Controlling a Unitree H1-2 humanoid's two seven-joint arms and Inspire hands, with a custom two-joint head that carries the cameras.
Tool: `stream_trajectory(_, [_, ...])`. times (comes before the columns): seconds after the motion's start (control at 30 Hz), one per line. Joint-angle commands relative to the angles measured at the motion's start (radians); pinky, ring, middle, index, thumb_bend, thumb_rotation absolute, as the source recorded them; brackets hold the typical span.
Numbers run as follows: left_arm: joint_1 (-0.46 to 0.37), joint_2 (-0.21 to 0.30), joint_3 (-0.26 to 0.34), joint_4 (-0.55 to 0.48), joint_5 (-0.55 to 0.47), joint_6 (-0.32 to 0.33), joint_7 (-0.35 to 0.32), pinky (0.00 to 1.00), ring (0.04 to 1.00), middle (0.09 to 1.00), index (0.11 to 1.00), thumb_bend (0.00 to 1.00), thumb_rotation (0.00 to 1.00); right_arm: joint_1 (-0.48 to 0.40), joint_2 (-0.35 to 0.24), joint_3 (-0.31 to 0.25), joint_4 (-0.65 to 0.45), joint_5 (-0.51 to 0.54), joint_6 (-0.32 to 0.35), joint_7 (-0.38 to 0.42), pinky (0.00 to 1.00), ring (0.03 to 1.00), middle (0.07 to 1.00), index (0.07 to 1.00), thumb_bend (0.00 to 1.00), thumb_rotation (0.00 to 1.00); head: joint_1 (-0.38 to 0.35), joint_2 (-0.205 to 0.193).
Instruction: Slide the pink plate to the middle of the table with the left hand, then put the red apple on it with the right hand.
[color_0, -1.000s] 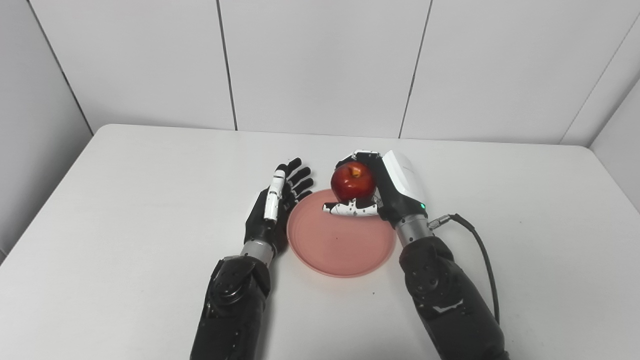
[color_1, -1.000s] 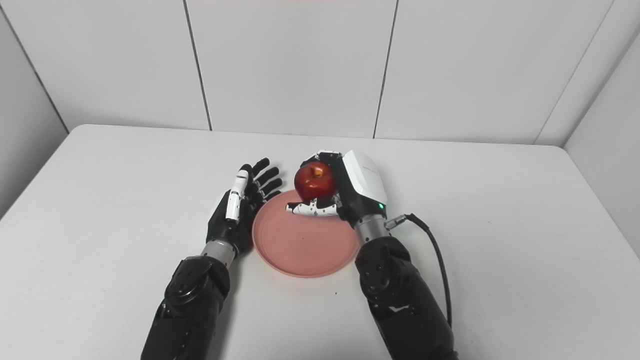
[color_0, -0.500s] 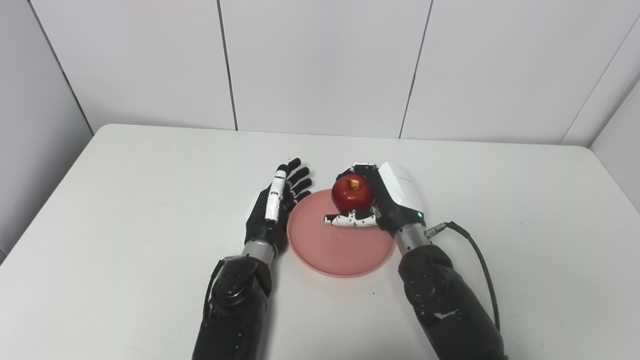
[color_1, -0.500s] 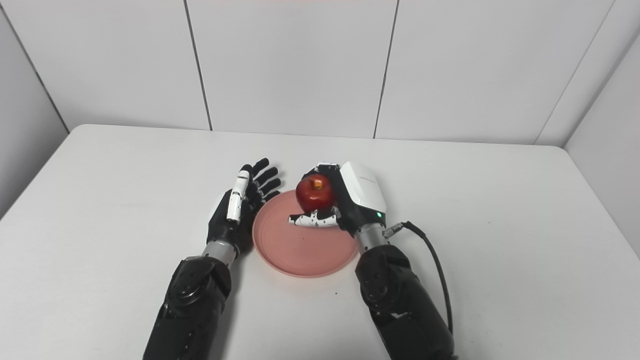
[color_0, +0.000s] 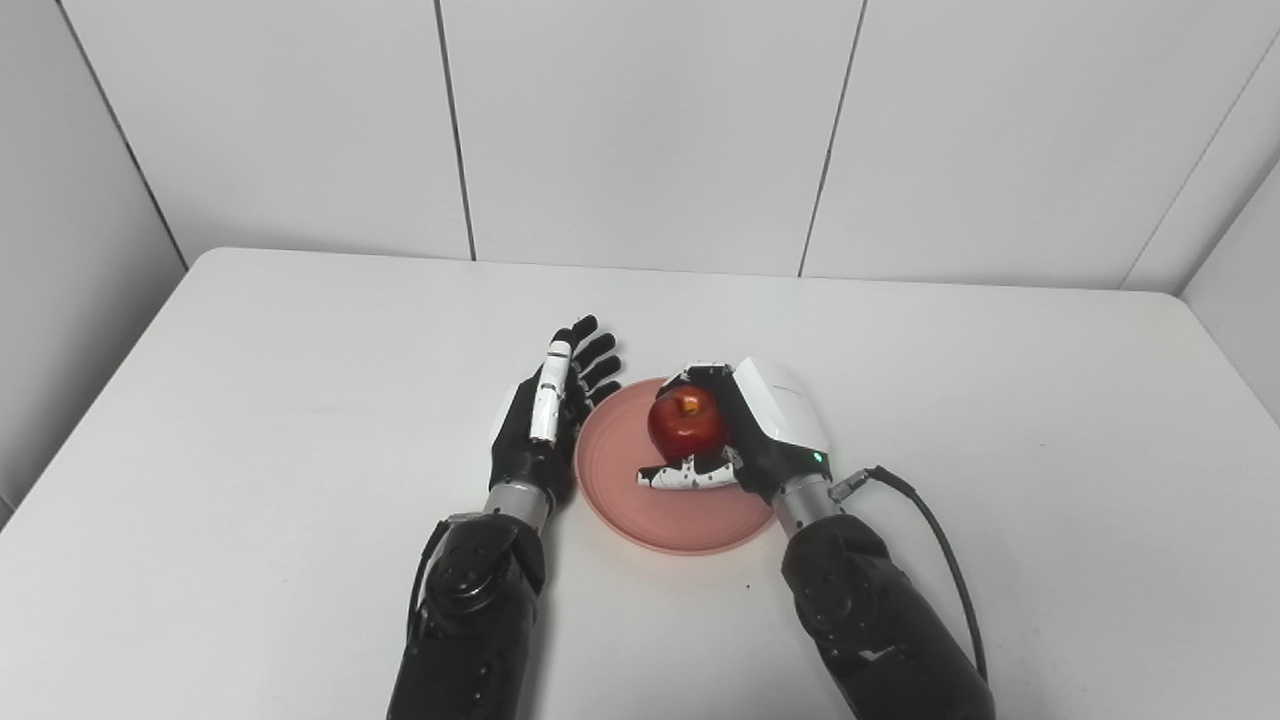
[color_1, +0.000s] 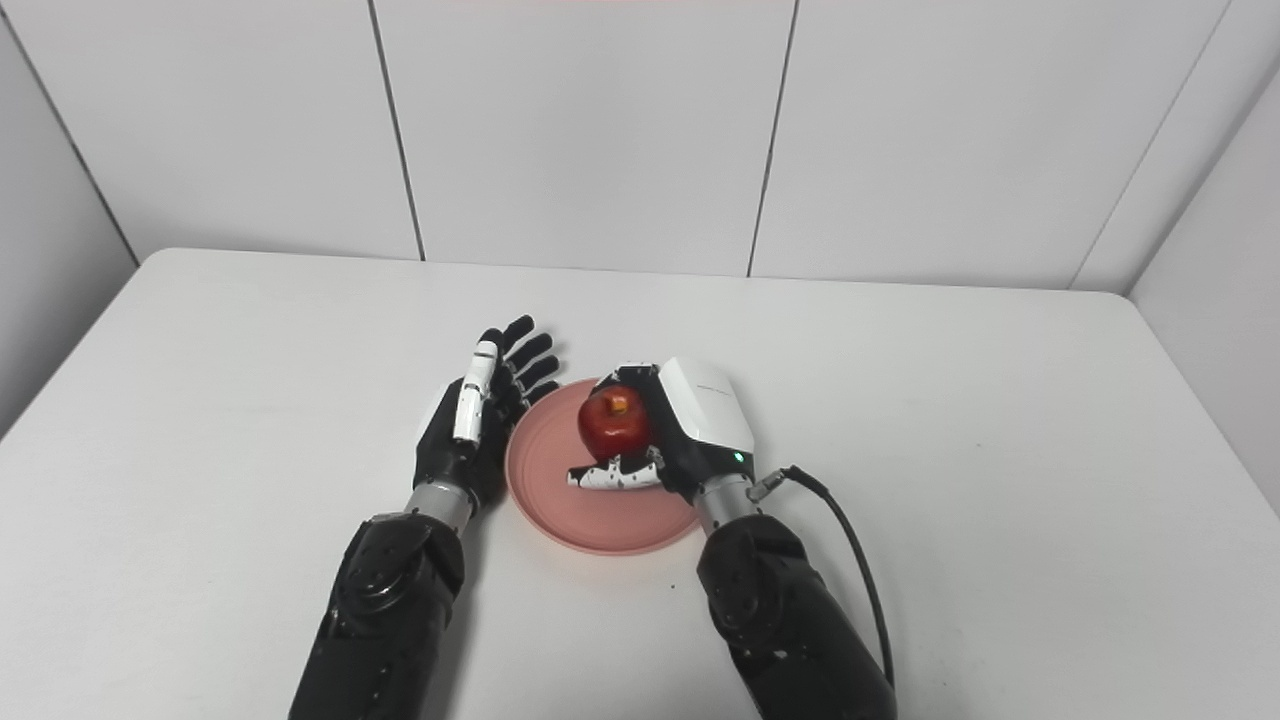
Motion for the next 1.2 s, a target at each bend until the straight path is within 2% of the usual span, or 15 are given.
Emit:
stream_trajectory(0.0, [0.004,-0.005,-0.007,-0.004,0.010,-0.004,0.004,0.86,0.880,0.887,0.876,0.37,1.00,-0.024,0.005,0.006,-0.010,-0.007,-0.062,-0.024,0.21,0.297,0.402,0.488,0.52,0.13,0.001,0.003])
stream_trajectory(0.33, [0.004,-0.007,-0.008,-0.006,0.009,-0.004,0.005,0.86,0.875,0.883,0.873,0.37,1.00,-0.021,-0.003,0.024,0.012,-0.013,-0.107,-0.034,0.24,0.337,0.439,0.488,0.52,0.13,0.001,0.006])
stream_trajectory(0.6, [0.002,-0.007,-0.008,-0.005,0.008,-0.003,0.004,0.86,0.878,0.883,0.873,0.37,1.00,-0.019,-0.008,0.032,0.022,-0.028,-0.130,-0.041,0.22,0.313,0.419,0.488,0.52,0.13,-0.001,0.007])
stream_trajectory(0.7, [0.002,-0.006,-0.011,-0.004,0.010,-0.004,0.003,0.86,0.877,0.883,0.874,0.37,1.00,-0.018,-0.006,0.030,0.024,-0.030,-0.127,-0.043,0.24,0.342,0.450,0.488,0.52,0.13,-0.003,0.007])
stream_trajectory(0.87, [0.002,-0.001,-0.013,-0.004,0.013,-0.006,0.000,0.85,0.879,0.883,0.875,0.37,1.00,-0.017,0.000,0.025,0.014,-0.033,-0.100,-0.028,0.23,0.335,0.464,0.490,0.52,0.15,-0.008,0.006])
stream_trajectory(0.9, [0.002,-0.001,-0.014,-0.004,0.013,-0.007,0.000,0.85,0.878,0.884,0.874,0.37,1.00,-0.017,0.000,0.024,0.013,-0.033,-0.097,-0.026,0.22,0.325,0.459,0.550,0.75,0.22,-0.009,0.006])
stream_trajectory(0.93, [0.002,0.000,-0.014,-0.003,0.014,-0.009,0.001,0.85,0.877,0.883,0.874,0.37,1.00,-0.017,-0.001,0.024,0.011,-0.033,-0.091,-0.019,0.23,0.333,0.467,0.575,0.84,0.26,-0.010,0.006])
stream_trajectory(1.0, [0.002,-0.001,-0.013,-0.002,0.018,-0.011,0.003,0.85,0.874,0.881,0.871,0.36,1.00,-0.018,-0.003,0.024,0.005,-0.035,-0.080,-0.004,0.28,0.388,0.511,0.609,0.93,0.32,-0.010,0.006])
stream_trajectory(1.03, [0.002,-0.001,-0.013,-0.003,0.021,-0.009,0.004,0.85,0.871,0.877,0.867,0.36,1.00,-0.019,-0.004,0.023,0.001,-0.037,-0.076,0.005,0.34,0.450,0.556,0.626,0.96,0.35,-0.011,0.006])
stream_trajectory(1.17, [0.003,-0.001,-0.015,-0.006,0.030,-0.003,0.006,0.85,0.871,0.878,0.868,0.37,1.00,-0.018,-0.007,0.019,-0.011,-0.035,-0.069,0.035,0.40,0.513,0.603,0.651,1.00,0.37,-0.010,0.007])
